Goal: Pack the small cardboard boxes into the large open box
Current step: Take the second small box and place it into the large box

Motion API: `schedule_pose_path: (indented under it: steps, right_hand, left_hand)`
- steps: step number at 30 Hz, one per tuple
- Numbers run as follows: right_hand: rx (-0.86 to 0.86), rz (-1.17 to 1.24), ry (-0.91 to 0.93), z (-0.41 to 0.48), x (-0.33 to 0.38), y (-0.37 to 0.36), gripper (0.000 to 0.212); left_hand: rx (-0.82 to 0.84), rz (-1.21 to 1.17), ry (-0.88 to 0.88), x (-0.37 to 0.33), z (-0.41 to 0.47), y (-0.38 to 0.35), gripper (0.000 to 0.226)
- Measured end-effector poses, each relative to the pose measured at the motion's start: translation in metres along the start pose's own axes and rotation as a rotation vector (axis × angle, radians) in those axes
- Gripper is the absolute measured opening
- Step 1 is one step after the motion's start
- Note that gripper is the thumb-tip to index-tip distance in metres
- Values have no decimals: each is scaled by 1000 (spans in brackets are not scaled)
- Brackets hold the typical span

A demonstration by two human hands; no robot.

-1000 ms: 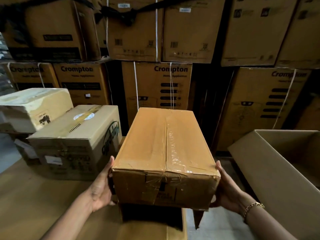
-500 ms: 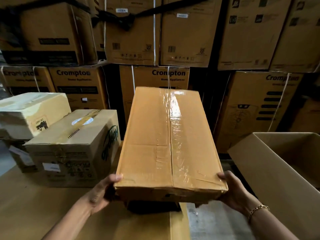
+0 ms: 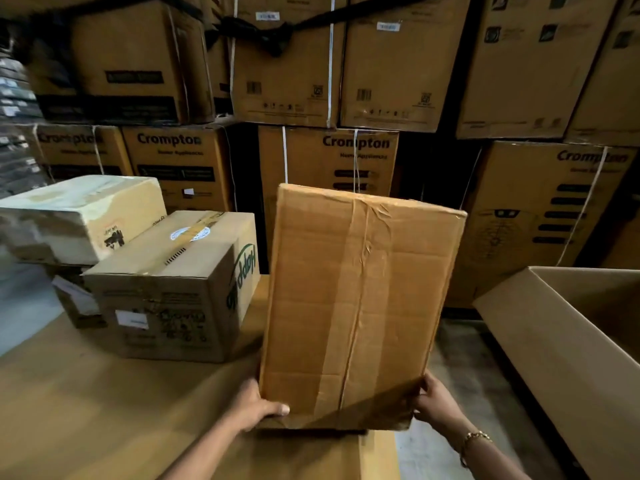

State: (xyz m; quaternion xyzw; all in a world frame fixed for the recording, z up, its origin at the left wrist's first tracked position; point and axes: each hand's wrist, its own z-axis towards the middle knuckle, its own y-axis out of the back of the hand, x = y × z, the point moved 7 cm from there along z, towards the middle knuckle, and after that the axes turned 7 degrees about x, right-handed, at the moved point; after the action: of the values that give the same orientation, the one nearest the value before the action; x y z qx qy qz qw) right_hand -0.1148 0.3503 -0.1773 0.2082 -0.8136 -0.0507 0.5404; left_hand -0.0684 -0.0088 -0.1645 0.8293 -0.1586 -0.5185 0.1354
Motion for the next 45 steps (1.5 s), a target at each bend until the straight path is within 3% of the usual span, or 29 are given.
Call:
schedule_pose_path:
  steps: [2, 5, 6, 8, 13, 15, 17, 20, 23, 24, 27, 30, 32, 35, 37, 40, 42, 45]
  right_hand:
    - [-13, 92, 41, -15, 10, -4, 63]
    - [12, 253, 149, -43, 50, 3, 47]
    - [40, 281, 198, -50, 66, 9, 46]
    - [45, 315, 270, -61, 99, 26, 58]
    - [113, 334, 319, -80, 187, 73, 105]
    - [206, 296, 279, -92, 218, 85, 107]
    - [258, 233, 174, -97, 235, 91, 94]
    - [219, 60, 65, -101, 249, 90, 70]
    - [138, 9, 125, -103, 253, 88, 53]
    - [135, 16, 170, -105, 252, 87, 51]
    - [135, 51, 342, -100, 237, 83, 52]
    - [134, 36, 417, -87, 184, 66, 83]
    - [171, 70, 389, -80, 130, 48, 90]
    - [214, 317, 249, -75, 56, 23, 87]
    - [218, 529, 146, -71, 21, 10, 68]
    - [167, 763, -3, -71, -11, -4, 34]
    - [109, 798, -86, -74, -21, -9, 23]
    - [48, 685, -153, -78, -21, -10, 33]
  left_hand:
    - [7, 0, 14, 0, -4, -1, 69]
    - [13, -94, -50, -1, -1, 11, 114]
    - [-1, -150, -113, -14, -7, 18, 112]
    - [-20, -249, -264, -56, -35, 34, 88]
    - [-5, -495, -609, -171, -96, 88, 68]
    - [-1, -560, -540, -194, -95, 113, 84]
    - [53, -495, -397, -210, -88, 125, 100]
    - [93, -421, -289, -222, -79, 124, 85]
    - [88, -436, -359, -232, -89, 116, 61]
    - [98, -416, -389, -230, -93, 116, 61]
    - [90, -286, -472, -207, -108, 111, 98]
    - [32, -212, -451, -155, -104, 89, 107]
    - [11, -231, -389, -110, -97, 63, 95]
    - [-31, -314, -249, -43, -85, 34, 72]
    - [-73, -488, -166, 0, -77, 28, 51]
    - [-186, -750, -41, 40, -78, 23, 37]
    - [-254, -905, 22, 55, -83, 23, 29]
    - [-280, -918, 45, 63, -86, 27, 30]
